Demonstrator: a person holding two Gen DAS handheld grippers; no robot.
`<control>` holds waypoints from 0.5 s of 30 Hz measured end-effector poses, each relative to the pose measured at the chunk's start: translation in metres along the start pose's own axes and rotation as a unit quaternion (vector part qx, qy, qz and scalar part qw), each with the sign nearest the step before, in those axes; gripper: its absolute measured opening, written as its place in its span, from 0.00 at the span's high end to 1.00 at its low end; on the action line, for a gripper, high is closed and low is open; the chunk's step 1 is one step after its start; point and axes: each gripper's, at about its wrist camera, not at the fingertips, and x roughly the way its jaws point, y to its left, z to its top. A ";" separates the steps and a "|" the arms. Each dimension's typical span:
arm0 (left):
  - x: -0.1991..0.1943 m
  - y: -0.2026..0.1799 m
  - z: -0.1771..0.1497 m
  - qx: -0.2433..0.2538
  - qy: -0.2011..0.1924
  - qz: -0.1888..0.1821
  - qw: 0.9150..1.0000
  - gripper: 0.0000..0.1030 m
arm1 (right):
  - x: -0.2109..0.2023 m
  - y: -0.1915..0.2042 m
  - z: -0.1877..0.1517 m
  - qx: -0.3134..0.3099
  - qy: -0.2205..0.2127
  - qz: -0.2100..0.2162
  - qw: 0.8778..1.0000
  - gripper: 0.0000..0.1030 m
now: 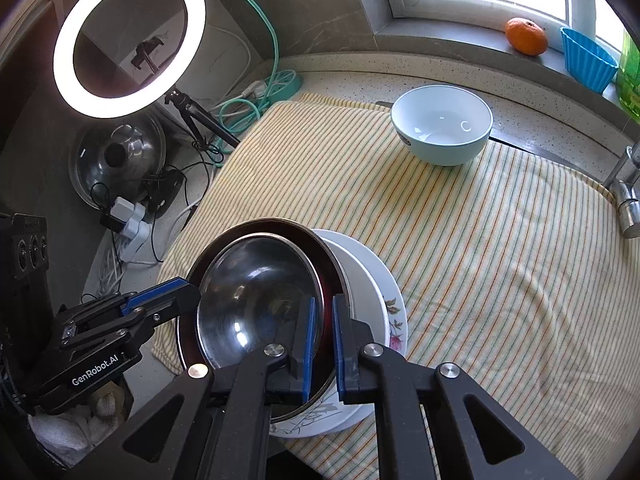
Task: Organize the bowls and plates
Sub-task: 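Lower the nested bowls into the large steel bowl on the stack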
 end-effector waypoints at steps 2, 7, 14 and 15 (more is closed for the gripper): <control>-0.003 0.000 0.002 0.002 -0.003 -0.003 1.000 0.85 | -0.004 -0.001 0.000 0.002 -0.007 0.001 1.000 0.91; -0.010 0.003 0.008 0.005 -0.010 -0.016 1.000 0.85 | -0.018 -0.001 -0.001 0.011 -0.032 -0.003 0.999 0.91; -0.019 0.015 0.025 0.023 -0.016 -0.040 0.999 0.85 | -0.038 -0.008 0.000 0.050 -0.074 -0.018 0.996 0.91; -0.019 0.017 0.029 0.026 -0.016 -0.043 0.999 0.85 | -0.041 -0.009 0.000 0.057 -0.081 -0.022 0.995 0.91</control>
